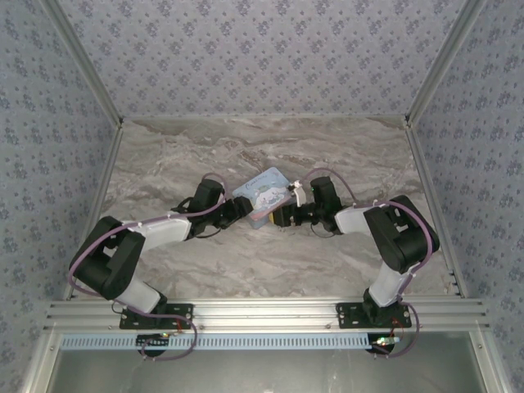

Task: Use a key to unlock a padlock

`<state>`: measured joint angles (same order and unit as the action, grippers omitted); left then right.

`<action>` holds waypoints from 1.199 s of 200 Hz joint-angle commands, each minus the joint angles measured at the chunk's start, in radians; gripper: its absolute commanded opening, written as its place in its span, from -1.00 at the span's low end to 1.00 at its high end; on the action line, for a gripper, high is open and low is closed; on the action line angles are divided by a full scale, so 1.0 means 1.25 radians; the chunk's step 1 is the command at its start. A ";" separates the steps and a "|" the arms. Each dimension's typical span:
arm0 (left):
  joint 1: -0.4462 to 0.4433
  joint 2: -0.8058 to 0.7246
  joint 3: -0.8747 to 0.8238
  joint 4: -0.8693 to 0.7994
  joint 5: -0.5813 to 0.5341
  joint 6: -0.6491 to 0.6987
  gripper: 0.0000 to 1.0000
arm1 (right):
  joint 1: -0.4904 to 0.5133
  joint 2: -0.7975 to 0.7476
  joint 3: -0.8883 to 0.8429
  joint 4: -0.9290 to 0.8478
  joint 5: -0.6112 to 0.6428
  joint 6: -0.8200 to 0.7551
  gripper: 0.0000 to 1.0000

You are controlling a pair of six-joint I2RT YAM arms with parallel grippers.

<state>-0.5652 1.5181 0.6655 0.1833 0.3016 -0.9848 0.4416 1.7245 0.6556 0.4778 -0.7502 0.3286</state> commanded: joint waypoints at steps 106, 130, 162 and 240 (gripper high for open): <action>-0.002 -0.001 -0.024 -0.095 -0.030 0.017 0.31 | -0.016 0.012 -0.026 0.046 -0.050 0.015 -0.21; -0.002 0.000 -0.023 -0.096 -0.031 0.018 0.31 | -0.016 0.016 -0.025 0.046 -0.050 0.015 -0.29; -0.002 0.000 -0.024 -0.096 -0.033 0.018 0.30 | -0.016 0.018 -0.028 0.044 -0.050 0.014 -0.33; -0.003 -0.001 -0.027 -0.096 -0.034 0.018 0.31 | -0.013 0.031 -0.040 0.041 -0.045 0.008 -0.34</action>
<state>-0.5652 1.5124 0.6636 0.1780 0.3016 -0.9848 0.4229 1.7374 0.6178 0.5194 -0.7757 0.3477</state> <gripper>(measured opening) 0.654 0.329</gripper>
